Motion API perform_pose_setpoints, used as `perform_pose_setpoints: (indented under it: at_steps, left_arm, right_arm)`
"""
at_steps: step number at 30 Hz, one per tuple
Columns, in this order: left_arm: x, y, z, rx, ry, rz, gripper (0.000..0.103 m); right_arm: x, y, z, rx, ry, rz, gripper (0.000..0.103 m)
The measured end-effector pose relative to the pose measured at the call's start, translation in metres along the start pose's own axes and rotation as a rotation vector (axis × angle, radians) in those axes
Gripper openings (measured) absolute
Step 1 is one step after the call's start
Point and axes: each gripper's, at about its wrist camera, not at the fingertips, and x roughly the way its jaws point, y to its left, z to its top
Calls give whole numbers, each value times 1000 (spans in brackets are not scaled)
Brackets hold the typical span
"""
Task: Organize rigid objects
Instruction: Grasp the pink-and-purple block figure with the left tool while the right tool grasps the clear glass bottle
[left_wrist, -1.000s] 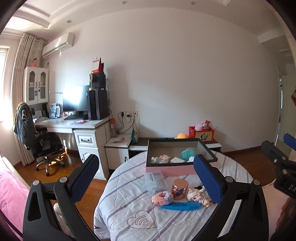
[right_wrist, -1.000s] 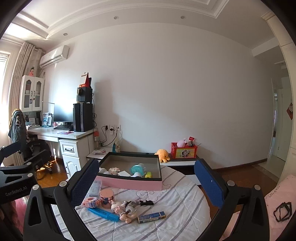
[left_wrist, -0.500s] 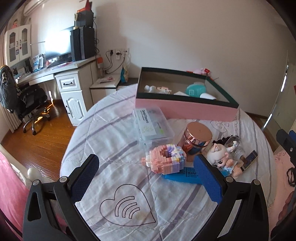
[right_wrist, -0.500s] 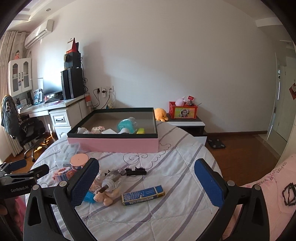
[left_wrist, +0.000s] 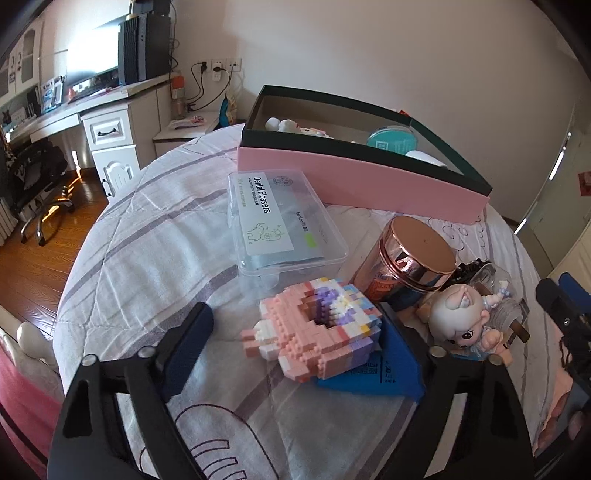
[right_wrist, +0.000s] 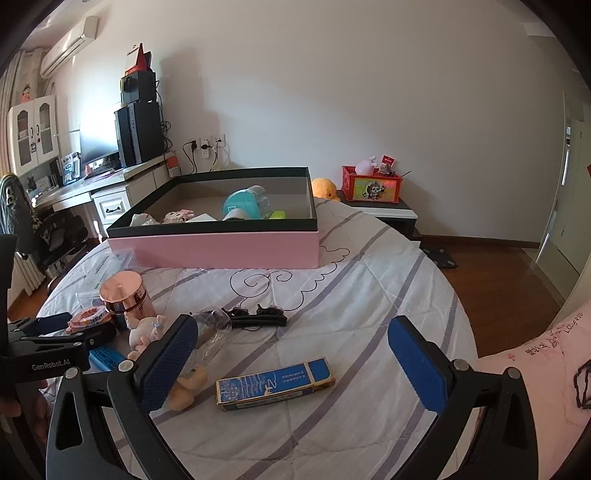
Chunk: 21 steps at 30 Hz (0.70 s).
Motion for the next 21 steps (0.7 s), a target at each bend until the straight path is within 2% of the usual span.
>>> perform_pose_setpoints:
  at_steps: [1,6,11,17,21]
  left_arm:
    - [-1,1,0,-3,-2,-4,66]
    - [-12,5,-1,-9,-37,4,67]
    - [-31,7,-5,20,-71,20,67]
    - [-44,9,-6,38,-98,27,67]
    - [-40,7,-7,53,-87,22,67]
  right_arm:
    - [2,3,0,-5,4,12,103]
    - [7,20,-3,-51,29,34,103]
    - [14,29,-2,-93,62,-22,103]
    - [27,40,-4,-114,109,6,103]
    - [33,39,5,-118,121,16,101]
